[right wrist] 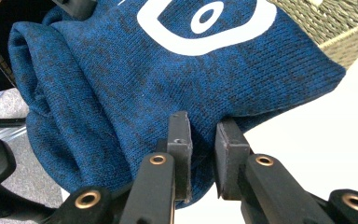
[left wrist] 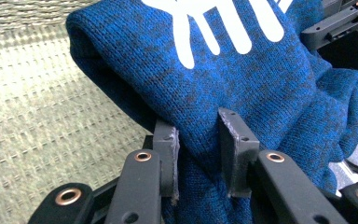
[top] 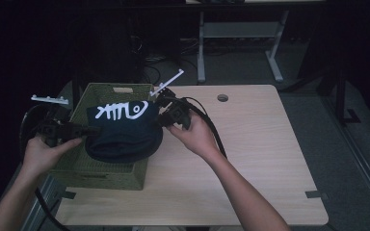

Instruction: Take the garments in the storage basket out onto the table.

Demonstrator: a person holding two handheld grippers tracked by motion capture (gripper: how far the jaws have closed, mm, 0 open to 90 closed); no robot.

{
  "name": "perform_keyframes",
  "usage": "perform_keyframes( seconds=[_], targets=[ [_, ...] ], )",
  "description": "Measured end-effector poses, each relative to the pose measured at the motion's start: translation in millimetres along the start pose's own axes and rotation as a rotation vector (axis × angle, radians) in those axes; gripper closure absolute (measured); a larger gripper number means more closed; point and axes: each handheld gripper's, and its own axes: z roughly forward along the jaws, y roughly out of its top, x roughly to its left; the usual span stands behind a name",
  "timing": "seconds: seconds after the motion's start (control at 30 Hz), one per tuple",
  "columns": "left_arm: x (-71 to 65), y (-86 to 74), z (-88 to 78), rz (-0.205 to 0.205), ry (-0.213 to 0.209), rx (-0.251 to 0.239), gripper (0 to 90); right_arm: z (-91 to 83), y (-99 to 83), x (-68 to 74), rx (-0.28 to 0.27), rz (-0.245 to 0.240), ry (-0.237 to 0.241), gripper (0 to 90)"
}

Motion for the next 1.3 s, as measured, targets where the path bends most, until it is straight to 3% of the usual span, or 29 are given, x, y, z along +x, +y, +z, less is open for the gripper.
perform_keyframes(
  seconds=[0.6,1.3],
  targets=[
    [42.0,-12.4,-15.3,-0.025,0.035,0.014,70.4,43.3,26.7,9.1,0.024,-0.008,0.027,78.4],
    [85.5,-27.4,-6.5,-0.073,0.069,0.043,70.2,97.0,36.0,4.0,0.057,0.034,0.045,78.3]
  ],
)
